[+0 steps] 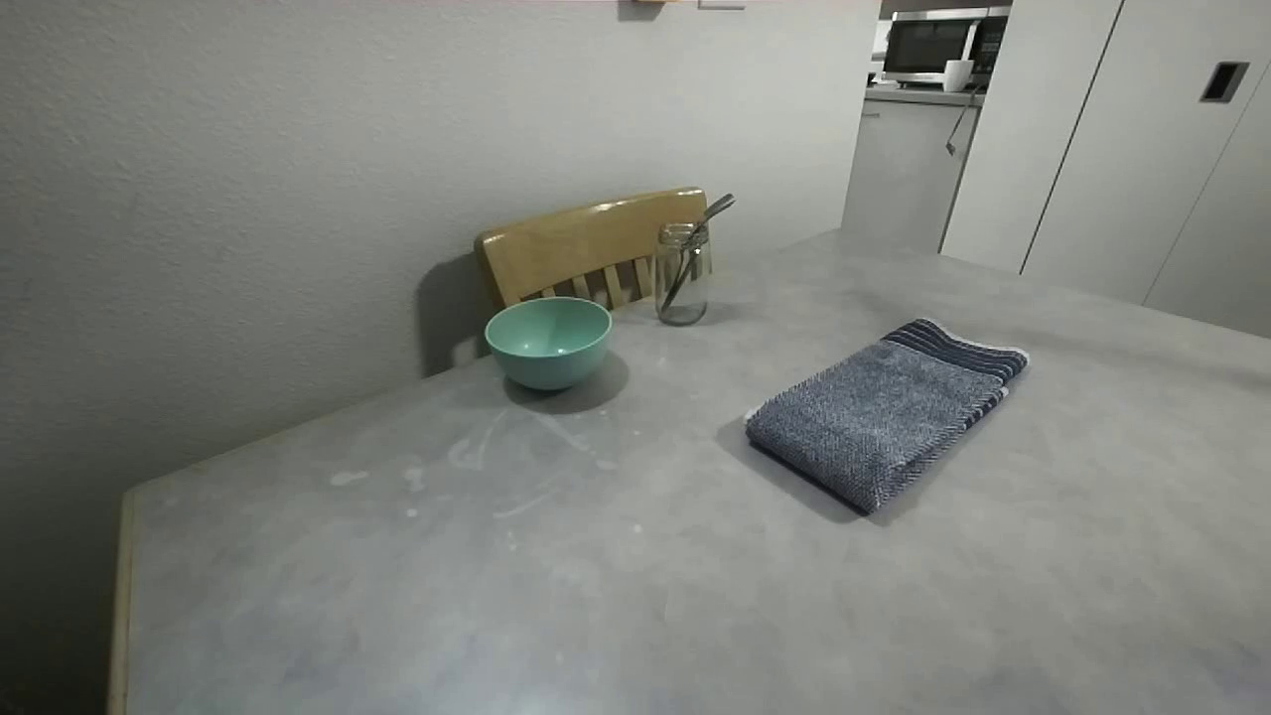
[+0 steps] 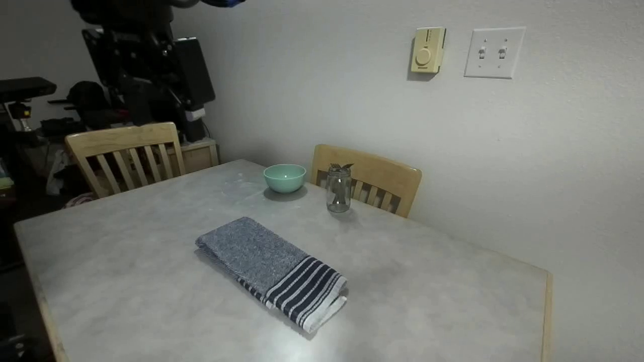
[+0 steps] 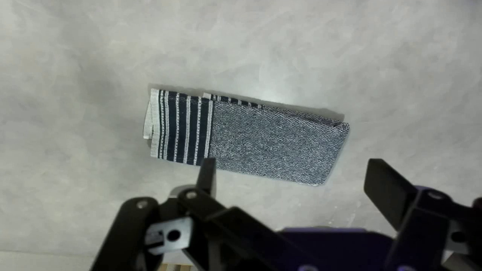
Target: Unfold the towel once
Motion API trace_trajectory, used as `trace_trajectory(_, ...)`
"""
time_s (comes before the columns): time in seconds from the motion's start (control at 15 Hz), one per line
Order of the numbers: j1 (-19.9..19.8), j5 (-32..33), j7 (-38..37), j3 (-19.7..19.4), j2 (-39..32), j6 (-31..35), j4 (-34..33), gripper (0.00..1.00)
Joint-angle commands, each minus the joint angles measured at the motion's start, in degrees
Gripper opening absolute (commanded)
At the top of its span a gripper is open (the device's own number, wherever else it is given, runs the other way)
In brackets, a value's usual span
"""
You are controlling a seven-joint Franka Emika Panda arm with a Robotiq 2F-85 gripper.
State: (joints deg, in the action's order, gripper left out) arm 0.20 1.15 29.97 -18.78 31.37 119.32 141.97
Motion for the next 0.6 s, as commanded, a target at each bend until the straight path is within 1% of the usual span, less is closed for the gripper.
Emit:
trace_trajectory(0.0, -0.71, -1.48, 1.46, 0.51, -1.34, 0.54, -0.47, 1.00)
trace_trajectory(0.27, 0.03, -3.02, 3.68, -0.73, -4.86, 1.44, -1.57, 1.00)
trace_trajectory(0.53, 0.25, -7.51, 7.84, -2.08, -10.85, 1.46, -3.01, 1.00)
